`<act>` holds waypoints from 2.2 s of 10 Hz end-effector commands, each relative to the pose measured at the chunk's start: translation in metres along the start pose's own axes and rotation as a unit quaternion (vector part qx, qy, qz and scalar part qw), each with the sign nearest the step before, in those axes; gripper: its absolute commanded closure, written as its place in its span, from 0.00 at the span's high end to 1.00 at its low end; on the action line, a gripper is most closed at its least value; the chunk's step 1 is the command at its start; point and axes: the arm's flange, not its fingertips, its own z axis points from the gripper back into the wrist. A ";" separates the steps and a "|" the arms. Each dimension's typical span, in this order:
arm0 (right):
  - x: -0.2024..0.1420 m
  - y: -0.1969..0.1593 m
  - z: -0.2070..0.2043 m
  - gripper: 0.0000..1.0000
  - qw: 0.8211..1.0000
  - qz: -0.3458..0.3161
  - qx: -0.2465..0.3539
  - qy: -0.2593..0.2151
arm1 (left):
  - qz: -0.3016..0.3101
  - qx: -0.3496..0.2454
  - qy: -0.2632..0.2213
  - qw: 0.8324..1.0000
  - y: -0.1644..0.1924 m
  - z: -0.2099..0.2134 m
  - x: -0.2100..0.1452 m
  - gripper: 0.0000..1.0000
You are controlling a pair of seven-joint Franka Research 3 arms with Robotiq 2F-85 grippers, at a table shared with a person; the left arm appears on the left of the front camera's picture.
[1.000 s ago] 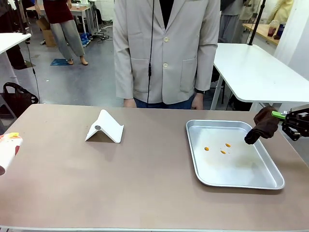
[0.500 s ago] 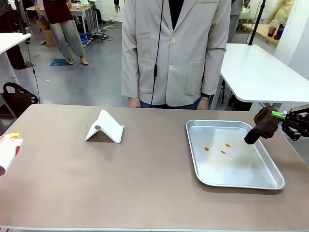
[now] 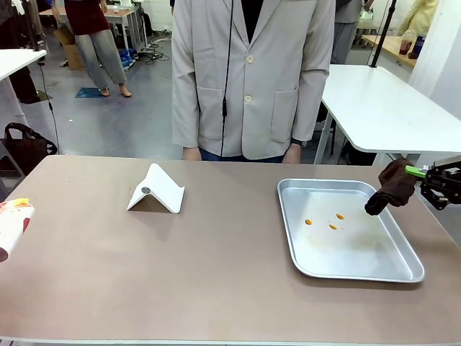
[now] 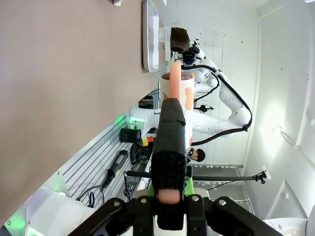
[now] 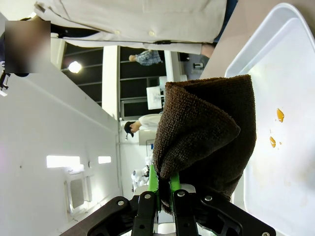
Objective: Clean the surface of the table.
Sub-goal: Clean the area not pointed to by the person.
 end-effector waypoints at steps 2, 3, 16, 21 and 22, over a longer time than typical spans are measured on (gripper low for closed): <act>0.001 0.006 -0.002 0.00 1.000 -0.003 0.011 -0.005 | -0.002 -0.003 0.002 1.000 -0.003 -0.002 -0.001 0.21; 0.001 0.006 -0.002 0.00 1.000 -0.003 0.011 -0.005 | -0.002 -0.003 0.002 1.000 -0.003 -0.002 -0.001 0.21; 0.020 0.046 -0.122 0.10 0.812 0.256 -0.504 0.142 | -0.002 -0.003 0.002 1.000 -0.003 -0.002 -0.001 0.21; 0.034 -0.012 -0.159 0.10 0.846 0.211 -0.469 0.141 | -0.002 -0.003 0.002 1.000 -0.003 -0.002 -0.001 0.21; 0.032 -0.021 -0.166 0.10 0.850 0.205 -0.462 0.145 | -0.002 -0.003 0.002 1.000 -0.003 -0.002 -0.001 0.21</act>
